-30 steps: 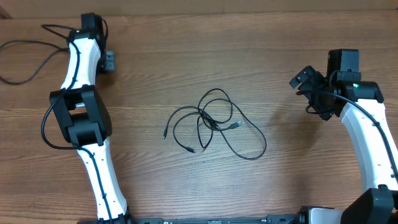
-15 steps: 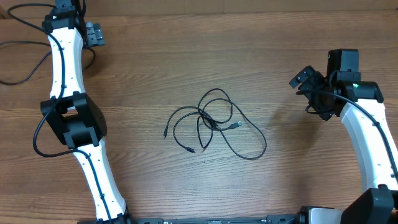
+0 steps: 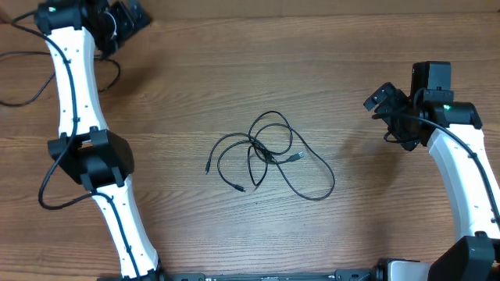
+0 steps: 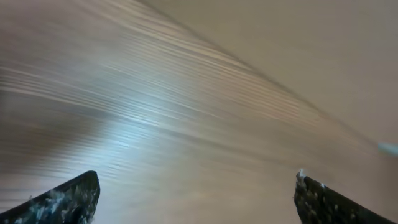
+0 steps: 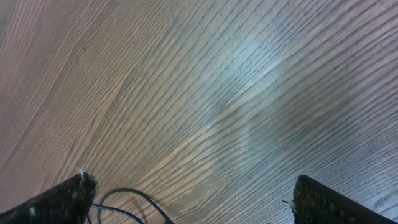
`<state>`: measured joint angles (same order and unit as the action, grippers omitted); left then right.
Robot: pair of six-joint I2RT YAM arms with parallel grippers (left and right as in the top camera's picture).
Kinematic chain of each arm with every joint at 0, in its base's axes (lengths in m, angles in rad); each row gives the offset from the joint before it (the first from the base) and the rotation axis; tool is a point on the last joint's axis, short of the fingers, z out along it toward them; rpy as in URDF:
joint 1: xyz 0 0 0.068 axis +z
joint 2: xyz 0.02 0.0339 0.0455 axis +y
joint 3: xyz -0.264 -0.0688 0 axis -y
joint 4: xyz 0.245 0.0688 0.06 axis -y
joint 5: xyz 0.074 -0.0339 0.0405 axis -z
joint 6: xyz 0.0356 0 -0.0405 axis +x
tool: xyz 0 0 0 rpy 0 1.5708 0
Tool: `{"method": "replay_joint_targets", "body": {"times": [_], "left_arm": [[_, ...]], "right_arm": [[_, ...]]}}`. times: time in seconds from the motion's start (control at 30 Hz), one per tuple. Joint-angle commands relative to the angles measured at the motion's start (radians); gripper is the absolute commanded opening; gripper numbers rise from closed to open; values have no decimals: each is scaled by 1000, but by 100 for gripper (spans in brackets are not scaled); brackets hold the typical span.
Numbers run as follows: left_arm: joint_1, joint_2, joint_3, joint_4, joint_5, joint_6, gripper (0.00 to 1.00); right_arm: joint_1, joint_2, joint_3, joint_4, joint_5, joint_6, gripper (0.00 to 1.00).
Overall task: Untangle cables
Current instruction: 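Raise the left gripper and swing it back toward the center cables, then lower the left gripper onto the remaining cables at center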
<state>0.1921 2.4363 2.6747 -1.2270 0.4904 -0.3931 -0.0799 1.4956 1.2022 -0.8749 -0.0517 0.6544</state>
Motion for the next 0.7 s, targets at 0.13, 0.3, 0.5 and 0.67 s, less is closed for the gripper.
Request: {"method": "replay_joint_targets", "body": {"times": [0.13,0.3,0.5,0.67], "left_arm": [[-190,-35,16,-318,286,176,100],[-380,-35,10,-463,-182,188,100],[-496,-35,10,-463,-258,143,100],[-557,-105,-42,-463,-182,211,99]], "right_arm": [[-6,-14,2,5,9,-2,100],[-6,-14,2,5,9,-2,100],[-6,-14,2,5,9,-2,100],[-6,-14,2,5,9,-2,100]]}}
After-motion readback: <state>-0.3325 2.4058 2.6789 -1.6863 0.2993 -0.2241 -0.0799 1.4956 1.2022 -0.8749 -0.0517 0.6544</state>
